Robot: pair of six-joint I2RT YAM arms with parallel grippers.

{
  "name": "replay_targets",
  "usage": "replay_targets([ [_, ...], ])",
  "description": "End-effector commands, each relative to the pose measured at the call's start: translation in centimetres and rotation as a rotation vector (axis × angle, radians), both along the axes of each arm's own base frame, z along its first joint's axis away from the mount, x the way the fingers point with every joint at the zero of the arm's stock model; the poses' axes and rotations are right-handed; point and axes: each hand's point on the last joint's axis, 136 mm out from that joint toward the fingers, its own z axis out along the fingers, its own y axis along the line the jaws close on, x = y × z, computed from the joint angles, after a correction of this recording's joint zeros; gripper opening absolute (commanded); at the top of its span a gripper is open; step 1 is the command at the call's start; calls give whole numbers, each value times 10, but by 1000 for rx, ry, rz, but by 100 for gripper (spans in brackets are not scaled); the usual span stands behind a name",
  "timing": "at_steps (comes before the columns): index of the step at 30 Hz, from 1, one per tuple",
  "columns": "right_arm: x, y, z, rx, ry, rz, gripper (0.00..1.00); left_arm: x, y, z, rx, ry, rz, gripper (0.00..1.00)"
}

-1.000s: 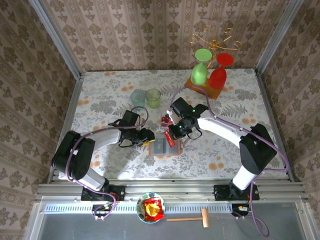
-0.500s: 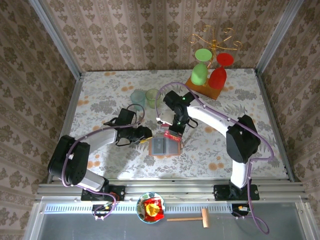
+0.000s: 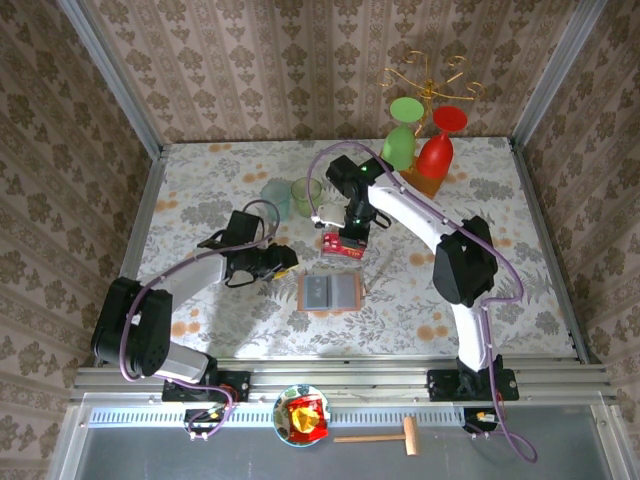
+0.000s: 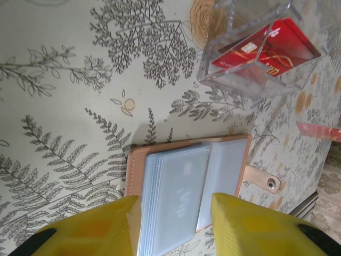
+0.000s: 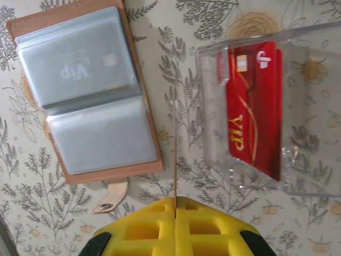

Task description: Take the credit cards out of the card holder

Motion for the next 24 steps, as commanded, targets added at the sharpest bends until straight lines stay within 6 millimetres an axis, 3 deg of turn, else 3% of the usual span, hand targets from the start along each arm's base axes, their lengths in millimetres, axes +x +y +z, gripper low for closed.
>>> replay_targets([
  [1, 6, -10, -2, -53, 18, 38, 0, 11, 2, 12, 2, -33, 3, 39],
  [14, 44, -4, -1, -40, 1, 68, 0, 30, -4, 10, 5, -22, 9, 39],
  [24, 47, 3, -22, -29, 63, 95, 0, 43, -7, 7, -1, 0, 11, 38],
])
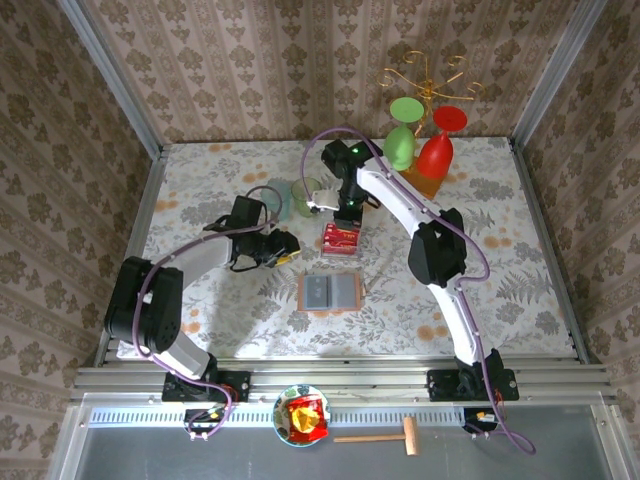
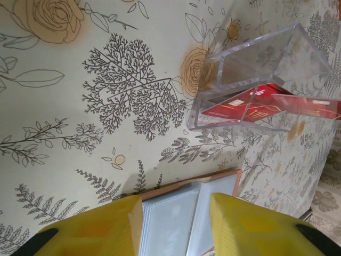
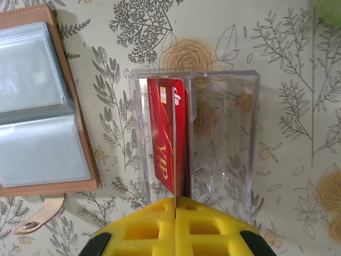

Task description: Take the credit cards out of the card holder

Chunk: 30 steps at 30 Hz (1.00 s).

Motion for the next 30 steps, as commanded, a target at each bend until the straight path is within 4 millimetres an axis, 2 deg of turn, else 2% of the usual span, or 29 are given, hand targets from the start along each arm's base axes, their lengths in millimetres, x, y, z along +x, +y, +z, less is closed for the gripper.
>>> replay_targets([
  [1, -11, -2, -9, -4, 79, 23, 0, 5, 0, 6, -7, -7, -13, 38],
  [5, -15, -1, -16, 0, 116, 9, 13, 3, 1, 3, -6, 2, -13, 38],
  [9, -8, -4, -14, -20, 78, -25, 19, -2, 1, 0, -10, 12, -16, 38],
  [13, 6, -4, 0, -12, -23, -80, 20, -6, 0, 0, -14, 11, -27, 38],
  [18, 8, 0, 14, 38, -95, -180, 20, -10, -5, 1, -25, 6, -48, 36],
  [24, 7, 15, 33, 202, -123, -494, 21, -20, -13, -3, -41, 13, -65, 27],
  [30, -20, 35, 37, 433, -9, -810, 21, -31, -17, -7, -45, 27, -77, 21],
])
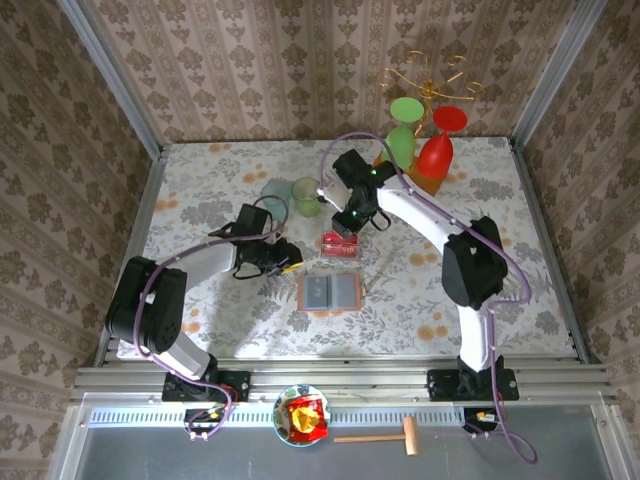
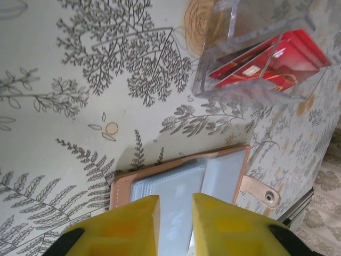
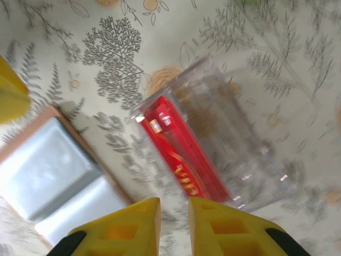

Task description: Take the credit cards out of the card holder

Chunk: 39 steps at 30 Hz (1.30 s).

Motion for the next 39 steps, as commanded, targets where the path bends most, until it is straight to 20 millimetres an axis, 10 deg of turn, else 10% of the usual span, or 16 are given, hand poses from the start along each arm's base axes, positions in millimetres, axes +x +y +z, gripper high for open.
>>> replay_targets([
  [1, -3, 31, 22, 264, 31, -239, 21, -5, -5, 7, -27, -21, -14, 20],
  [15, -76, 48, -21, 496, 445, -693, 13, -40, -8, -13, 12, 28, -58, 5],
  [39, -117, 74, -64, 398, 545, -689, 28, -70, 7, -43, 63, 99, -62, 0],
])
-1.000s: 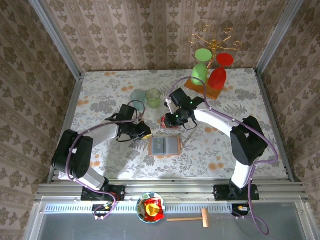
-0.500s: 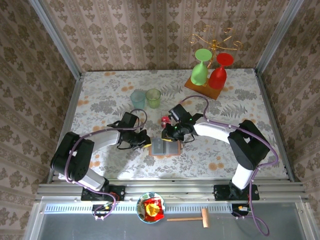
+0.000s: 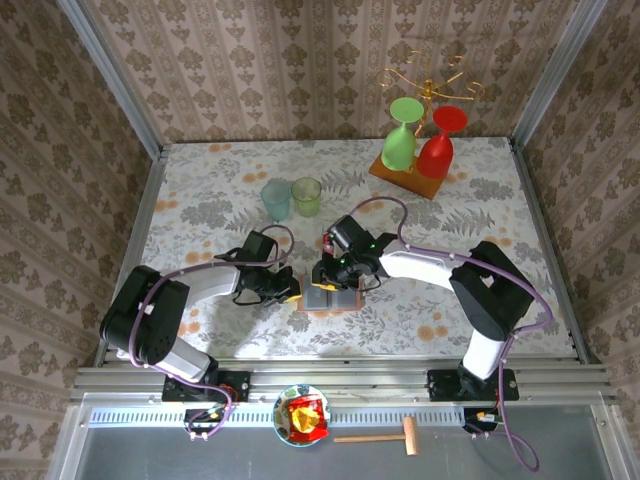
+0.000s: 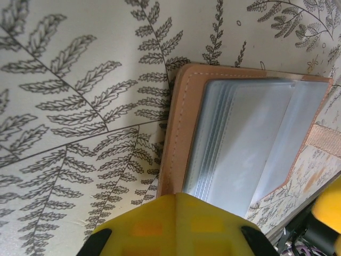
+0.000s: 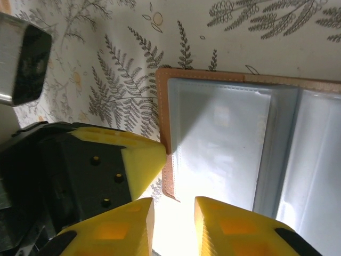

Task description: Take the credit cards out of the card holder

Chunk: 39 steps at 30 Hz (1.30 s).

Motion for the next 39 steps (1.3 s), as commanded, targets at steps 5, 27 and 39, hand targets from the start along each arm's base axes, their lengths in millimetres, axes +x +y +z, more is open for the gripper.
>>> replay_targets([
  [5, -9, 3, -13, -40, 48, 26, 30, -6, 3, -3, 13, 12, -7, 0],
  [27, -10, -9, -33, -123, 55, 14, 32, -9, 6, -5, 29, 19, -10, 0],
  [39, -11, -20, -35, -146, 54, -2, 31, -9, 7, -8, 43, 29, -13, 0],
])
